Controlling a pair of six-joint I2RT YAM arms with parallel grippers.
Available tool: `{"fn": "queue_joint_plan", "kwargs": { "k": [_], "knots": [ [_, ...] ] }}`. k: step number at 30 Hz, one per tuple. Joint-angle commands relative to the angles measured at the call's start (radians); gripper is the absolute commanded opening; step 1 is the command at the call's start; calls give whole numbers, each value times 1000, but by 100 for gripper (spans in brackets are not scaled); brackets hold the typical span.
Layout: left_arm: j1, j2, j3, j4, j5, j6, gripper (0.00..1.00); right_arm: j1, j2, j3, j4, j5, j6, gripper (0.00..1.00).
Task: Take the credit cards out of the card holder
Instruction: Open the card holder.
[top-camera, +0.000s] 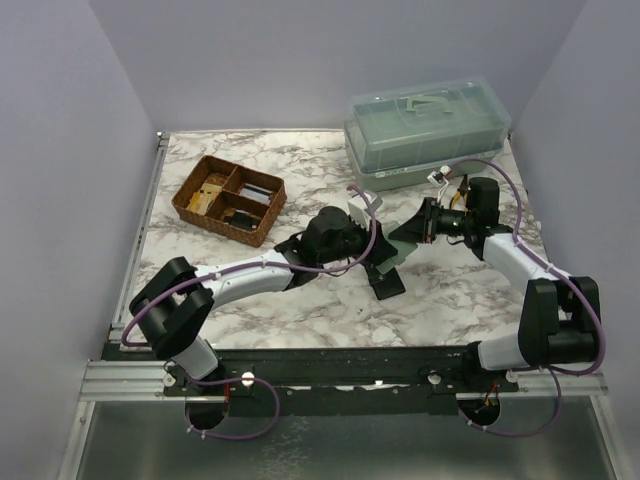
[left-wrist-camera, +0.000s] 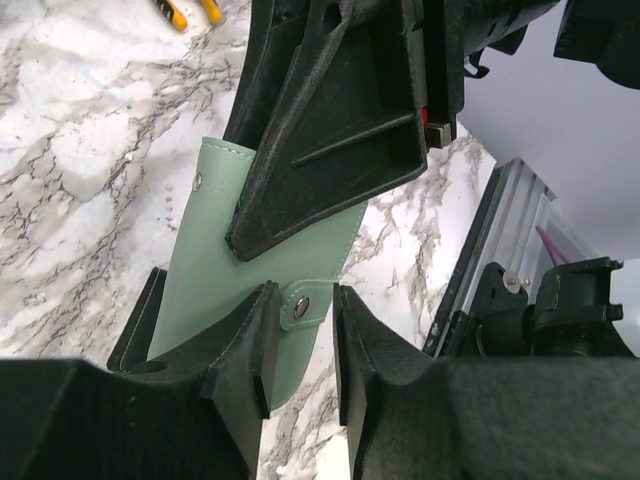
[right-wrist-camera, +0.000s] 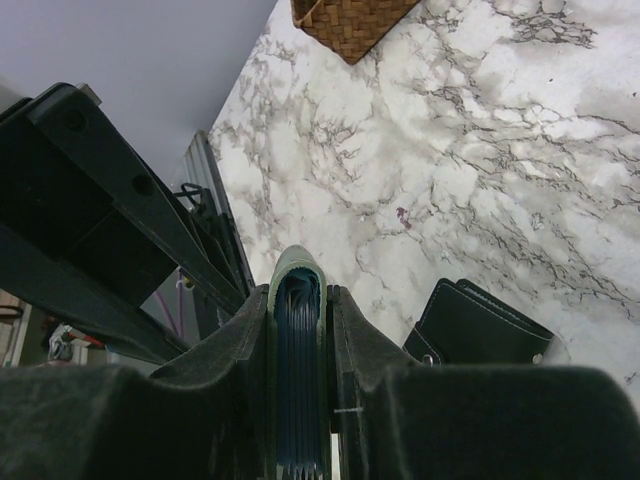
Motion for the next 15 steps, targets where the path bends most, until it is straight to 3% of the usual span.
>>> {"fn": "queue_joint_plan", "kwargs": {
  "k": [1,15],
  "knots": [
    [-21,3,55,-196,-78,73,36,0,7,12,17,-27,10,0],
    [-64,27,129,-344,-285,132,36,0,14,15,15,-33,6,0]
  ]
}}
